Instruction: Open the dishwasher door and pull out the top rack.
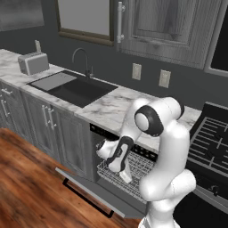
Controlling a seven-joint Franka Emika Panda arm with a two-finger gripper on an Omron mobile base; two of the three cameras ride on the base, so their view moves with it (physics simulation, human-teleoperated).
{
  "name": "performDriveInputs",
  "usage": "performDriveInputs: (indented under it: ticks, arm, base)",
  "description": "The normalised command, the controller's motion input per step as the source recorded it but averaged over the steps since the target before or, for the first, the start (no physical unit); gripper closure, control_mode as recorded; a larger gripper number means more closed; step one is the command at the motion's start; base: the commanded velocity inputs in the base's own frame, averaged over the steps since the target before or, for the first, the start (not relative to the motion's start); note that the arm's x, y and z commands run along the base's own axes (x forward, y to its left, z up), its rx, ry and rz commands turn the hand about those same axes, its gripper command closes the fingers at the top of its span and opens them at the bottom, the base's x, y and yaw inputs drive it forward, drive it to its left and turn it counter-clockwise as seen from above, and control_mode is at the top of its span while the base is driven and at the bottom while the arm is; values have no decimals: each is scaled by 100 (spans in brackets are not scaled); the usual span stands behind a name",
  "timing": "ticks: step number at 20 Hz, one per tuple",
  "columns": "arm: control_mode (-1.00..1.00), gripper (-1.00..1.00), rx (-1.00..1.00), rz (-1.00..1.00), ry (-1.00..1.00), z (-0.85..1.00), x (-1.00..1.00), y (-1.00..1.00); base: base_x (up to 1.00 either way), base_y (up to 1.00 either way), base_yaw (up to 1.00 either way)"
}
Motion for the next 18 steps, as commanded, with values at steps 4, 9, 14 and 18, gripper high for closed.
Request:
performDriveInputs:
  ticks: [4, 9, 14, 18]
  arm:
    - [-100, -100, -17, 2, 7, -51, 8, 0]
    - [-100, -100, -12, 16, 9, -13, 11, 0]
    - [-100, -100, -1, 8, 26, 7, 41, 0]
    - [-100, -100, -3, 6, 32, 0, 46, -5]
  base:
    - [0, 0, 0]
    - [0, 0, 0]
    - [0, 0, 0]
    - [0, 0, 0]
